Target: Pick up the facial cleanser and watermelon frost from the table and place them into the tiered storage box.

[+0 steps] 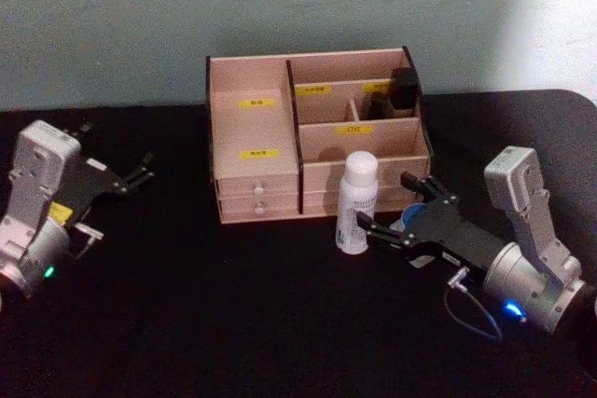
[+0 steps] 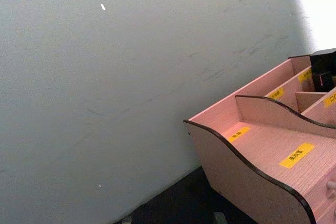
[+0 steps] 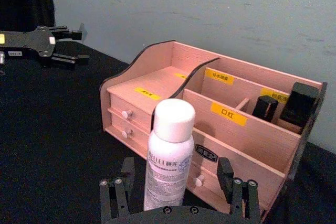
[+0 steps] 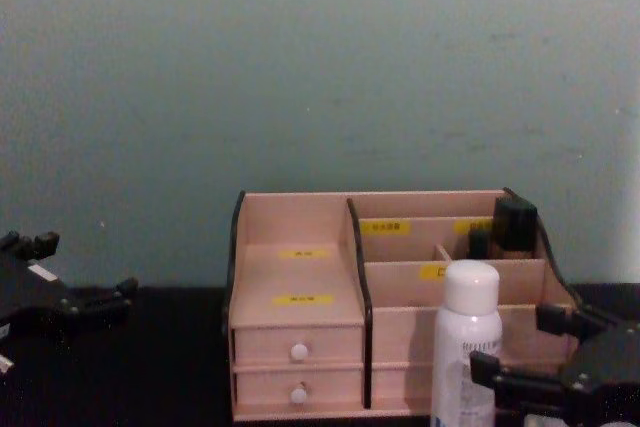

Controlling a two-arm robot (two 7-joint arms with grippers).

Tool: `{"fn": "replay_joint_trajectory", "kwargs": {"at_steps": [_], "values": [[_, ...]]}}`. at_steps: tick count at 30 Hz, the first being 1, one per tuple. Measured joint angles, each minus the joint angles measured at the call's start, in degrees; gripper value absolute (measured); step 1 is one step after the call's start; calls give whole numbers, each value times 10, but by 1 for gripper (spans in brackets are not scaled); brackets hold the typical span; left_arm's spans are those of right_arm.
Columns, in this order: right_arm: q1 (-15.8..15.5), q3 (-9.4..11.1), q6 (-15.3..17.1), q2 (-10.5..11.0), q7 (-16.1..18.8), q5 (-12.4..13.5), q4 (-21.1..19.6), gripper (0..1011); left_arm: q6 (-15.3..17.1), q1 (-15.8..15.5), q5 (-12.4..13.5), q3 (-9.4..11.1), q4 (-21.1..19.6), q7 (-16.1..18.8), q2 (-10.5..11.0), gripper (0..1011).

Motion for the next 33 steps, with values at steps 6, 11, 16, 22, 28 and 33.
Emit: {"fn": "replay_joint_trajectory", "kwargs": {"at_steps": [6,11,16,22,28,33], "values": [[7,1,4,-11,10,-3,11,1003,0,0,0,0,0,0,0,1001],[18,3,11,-23,21,-6,27,1003,0,0,0,0,0,0,0,1001],[31,2,13,-33,29,-9,43,1003,0,0,0,0,0,0,0,1001],[44,-1,14,-43,37,-14,60,1002,0,0,0,0,0,0,0,1001],[50,-5,15,-49,43,-15,67,1002,0,0,0,0,0,0,0,1001],[53,-6,19,-53,46,-13,73,1003,0,0,0,0,0,0,0,1001]]}}
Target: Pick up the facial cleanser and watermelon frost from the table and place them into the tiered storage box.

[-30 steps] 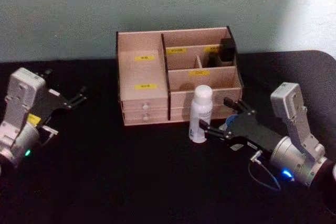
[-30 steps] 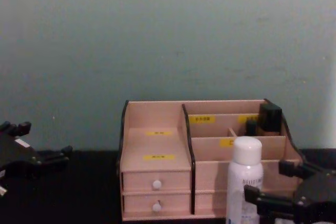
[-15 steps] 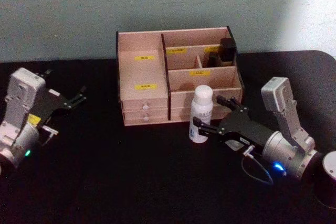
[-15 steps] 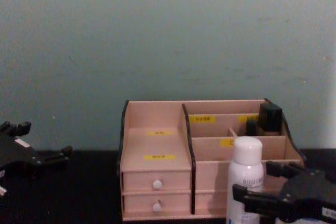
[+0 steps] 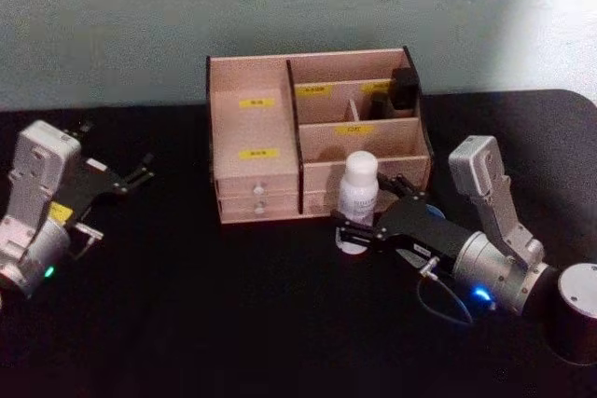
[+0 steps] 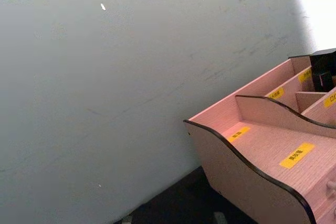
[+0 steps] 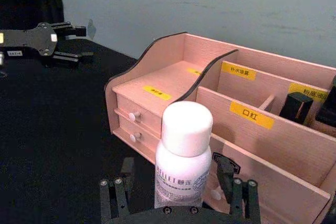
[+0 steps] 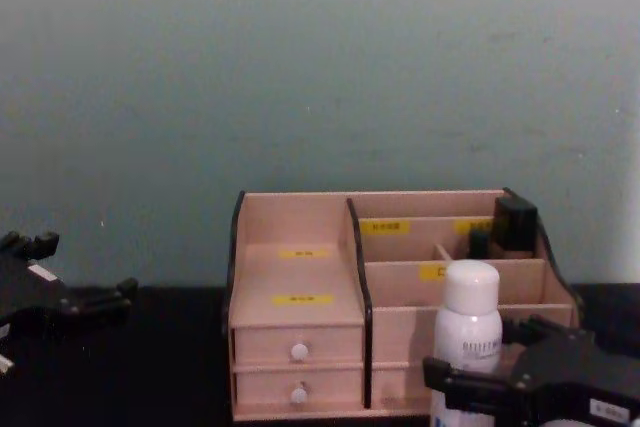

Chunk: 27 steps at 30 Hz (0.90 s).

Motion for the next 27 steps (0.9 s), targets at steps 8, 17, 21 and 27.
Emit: {"fn": "replay_joint_trajectory", "kwargs": {"at_steps": [8,17,21,27], "values": [[4,0,4,-4,1,5,6,1003,0,0,0,0,0,0,0,1001],[7,0,13,-7,1,11,11,1003,0,0,0,0,0,0,0,1001],[7,0,16,-8,-2,11,11,1002,0,0,0,0,0,0,0,1001],[7,0,16,-8,-2,12,11,1003,0,0,0,0,0,0,0,1001]]}}
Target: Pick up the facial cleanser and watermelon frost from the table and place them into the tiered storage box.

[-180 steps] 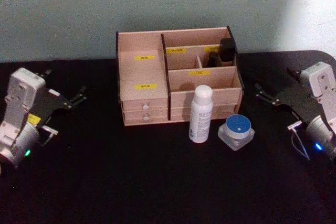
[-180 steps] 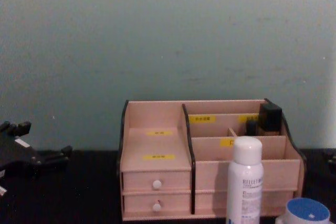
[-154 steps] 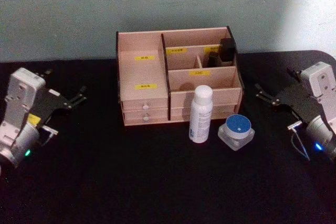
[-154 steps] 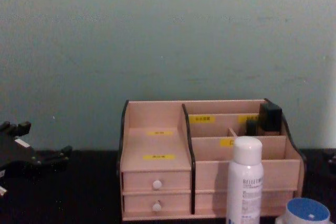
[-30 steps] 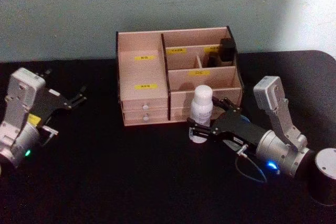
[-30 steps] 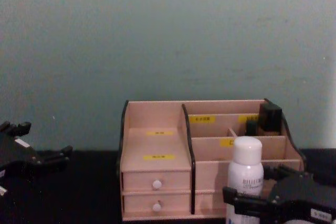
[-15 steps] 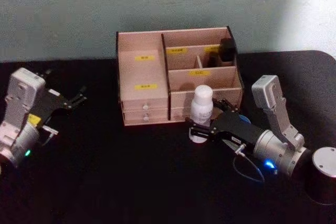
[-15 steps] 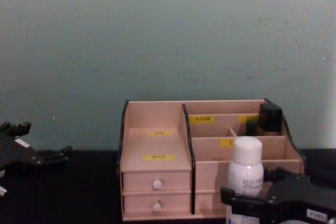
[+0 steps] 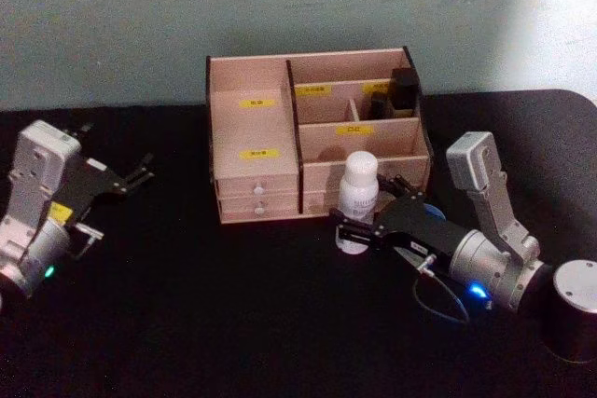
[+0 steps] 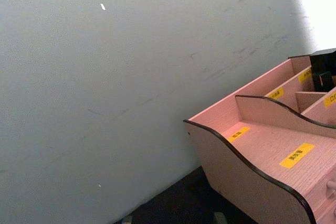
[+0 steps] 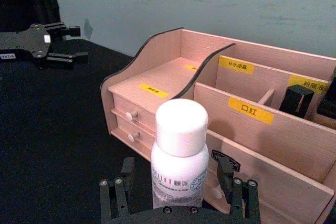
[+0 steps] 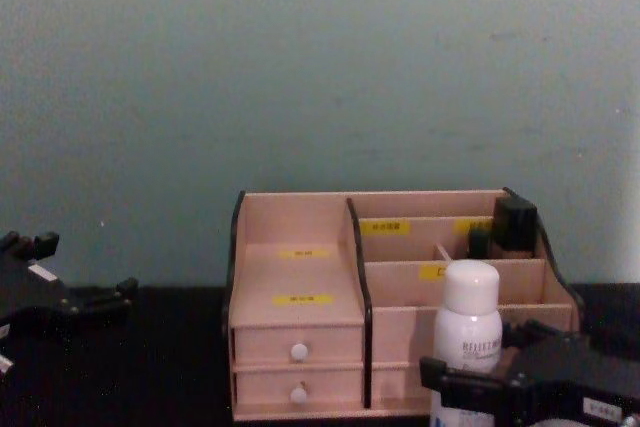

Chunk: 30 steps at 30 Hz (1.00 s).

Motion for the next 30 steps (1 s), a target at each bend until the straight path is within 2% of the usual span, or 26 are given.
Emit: {"fn": "replay_joint_trajectory", "kwargs": {"at_steps": [9,12,16,25,30], "values": [[0,0,0,0,0,0,0,1003,0,0,0,0,0,0,0,1001],[0,0,-1,1,0,0,0,969,0,0,0,0,0,0,0,1001],[-1,0,-1,1,0,0,0,890,0,0,0,0,0,0,0,1001],[-1,0,-1,1,0,0,0,605,0,0,0,0,0,0,0,1001],[-1,0,-1,1,0,0,0,594,0,0,0,0,0,0,0,1001]]}}
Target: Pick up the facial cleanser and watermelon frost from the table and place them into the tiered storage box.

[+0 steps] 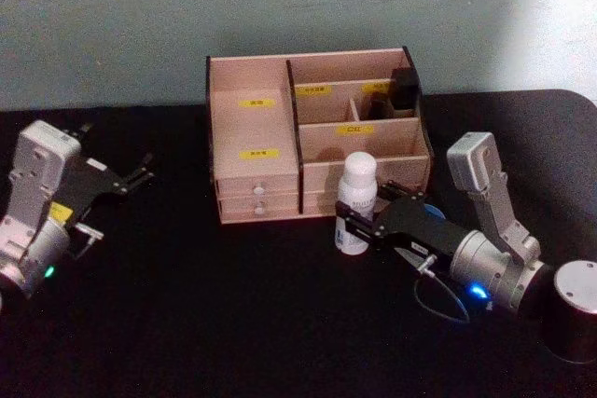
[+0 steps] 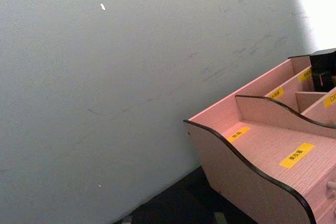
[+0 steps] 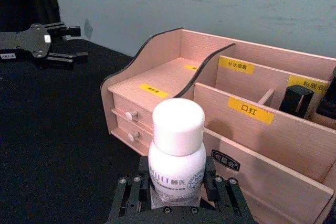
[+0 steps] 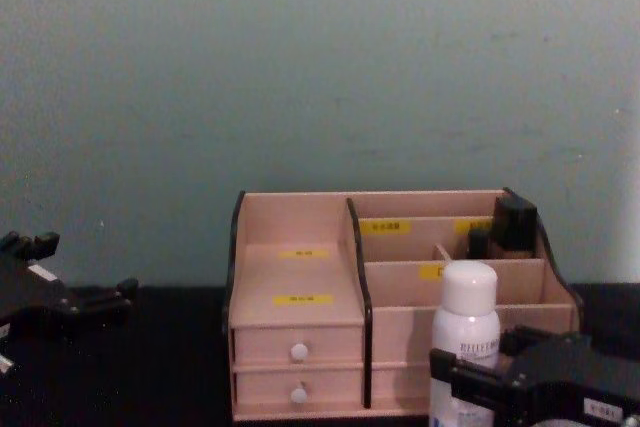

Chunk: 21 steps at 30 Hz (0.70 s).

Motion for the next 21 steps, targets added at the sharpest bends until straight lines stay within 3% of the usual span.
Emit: {"fn": "replay_joint_trajectory", "kwargs": {"at_steps": [21], "values": [[0,-4,-2,4,9,1,-3,594,0,0,0,0,0,0,0,1001]]}}
